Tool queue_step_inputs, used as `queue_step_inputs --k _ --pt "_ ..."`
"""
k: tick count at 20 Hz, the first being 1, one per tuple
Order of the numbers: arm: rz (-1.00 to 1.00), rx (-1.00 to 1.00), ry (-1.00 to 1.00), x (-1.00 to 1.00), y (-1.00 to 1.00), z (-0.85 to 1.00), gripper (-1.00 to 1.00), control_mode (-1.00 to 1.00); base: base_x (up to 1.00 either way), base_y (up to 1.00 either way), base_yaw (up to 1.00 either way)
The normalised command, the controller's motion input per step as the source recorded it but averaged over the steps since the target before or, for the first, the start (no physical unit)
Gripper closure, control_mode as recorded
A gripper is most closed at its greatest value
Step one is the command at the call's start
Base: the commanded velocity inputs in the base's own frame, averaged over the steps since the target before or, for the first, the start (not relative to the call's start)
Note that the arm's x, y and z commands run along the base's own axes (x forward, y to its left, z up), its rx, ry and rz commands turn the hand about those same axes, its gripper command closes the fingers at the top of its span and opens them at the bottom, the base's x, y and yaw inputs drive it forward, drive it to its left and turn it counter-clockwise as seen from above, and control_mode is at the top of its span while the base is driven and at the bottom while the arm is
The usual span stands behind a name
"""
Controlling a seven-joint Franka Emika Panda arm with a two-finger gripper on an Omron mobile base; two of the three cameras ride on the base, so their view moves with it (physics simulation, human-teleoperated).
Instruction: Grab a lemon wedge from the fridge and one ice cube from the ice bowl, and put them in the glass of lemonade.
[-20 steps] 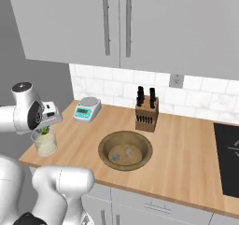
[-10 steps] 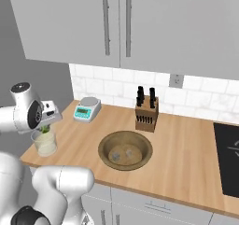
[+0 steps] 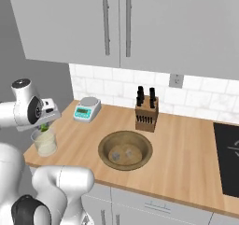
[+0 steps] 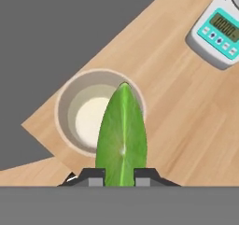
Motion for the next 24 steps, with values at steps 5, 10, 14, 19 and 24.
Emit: queue_step_inputs --k 5,10,14,19,24 --pt "0.01 -0.01 0.0 0.05 0.14 0.01 1.0 -1.0 0.0 0.0 0.0" --pt "0.03 -0.02 0.01 0.05 0.28 0.0 1.0 -1.0 0.0 0.0 0.0" --pt "0.13 -0.03 0.04 0.0 0.1 0.0 1.0 -1.0 0.0 0.0 0.0" --pt "0.12 -0.01 0.01 0.06 0.04 -0.03 1.0 -1.0 0.0 0.0 0.0" --pt "0.07 0.0 0.0 0.08 0.0 -0.14 1.0 -1.0 0.0 0.0 0.0"
